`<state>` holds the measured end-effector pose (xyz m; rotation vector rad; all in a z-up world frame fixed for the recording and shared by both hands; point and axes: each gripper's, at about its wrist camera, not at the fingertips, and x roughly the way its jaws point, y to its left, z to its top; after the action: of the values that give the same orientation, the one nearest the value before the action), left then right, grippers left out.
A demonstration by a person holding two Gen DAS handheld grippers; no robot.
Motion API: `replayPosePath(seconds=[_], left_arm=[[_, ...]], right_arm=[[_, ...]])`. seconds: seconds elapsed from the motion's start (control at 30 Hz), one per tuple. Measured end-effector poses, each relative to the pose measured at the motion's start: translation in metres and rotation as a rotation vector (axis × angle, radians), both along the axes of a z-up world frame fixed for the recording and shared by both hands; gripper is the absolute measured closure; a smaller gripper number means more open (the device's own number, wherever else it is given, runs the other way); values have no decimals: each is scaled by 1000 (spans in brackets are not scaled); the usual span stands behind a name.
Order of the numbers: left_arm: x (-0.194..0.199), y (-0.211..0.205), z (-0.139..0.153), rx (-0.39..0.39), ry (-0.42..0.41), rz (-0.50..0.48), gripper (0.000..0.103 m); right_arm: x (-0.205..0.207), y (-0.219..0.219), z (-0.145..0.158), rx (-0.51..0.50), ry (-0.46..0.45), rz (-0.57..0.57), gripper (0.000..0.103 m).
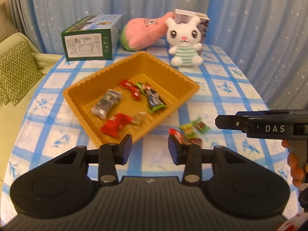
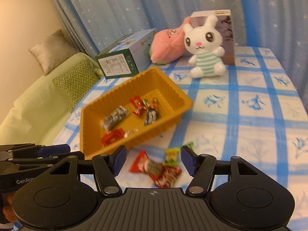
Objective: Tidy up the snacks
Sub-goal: 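Withdraw both grippers from the tray toward the remaining snacks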
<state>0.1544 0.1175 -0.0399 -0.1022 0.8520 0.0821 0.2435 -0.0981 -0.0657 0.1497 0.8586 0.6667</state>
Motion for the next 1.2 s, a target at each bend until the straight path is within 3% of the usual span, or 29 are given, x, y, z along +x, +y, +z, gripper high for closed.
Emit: replayPosePath(seconds=[0.6,0.83,1.2], left_arm=[[-43,-58,-24,-2,45,-33,65],[-46,-71,-39,56,73,-47,65],[-33,-70,-55,31,75,-55,65]], right_arm=[[-47,-65,-27,-63,59,-42,40],[-50,-70,-41,-90,80,-42,40],[-44,-63,-57,-108,102,-48,41]])
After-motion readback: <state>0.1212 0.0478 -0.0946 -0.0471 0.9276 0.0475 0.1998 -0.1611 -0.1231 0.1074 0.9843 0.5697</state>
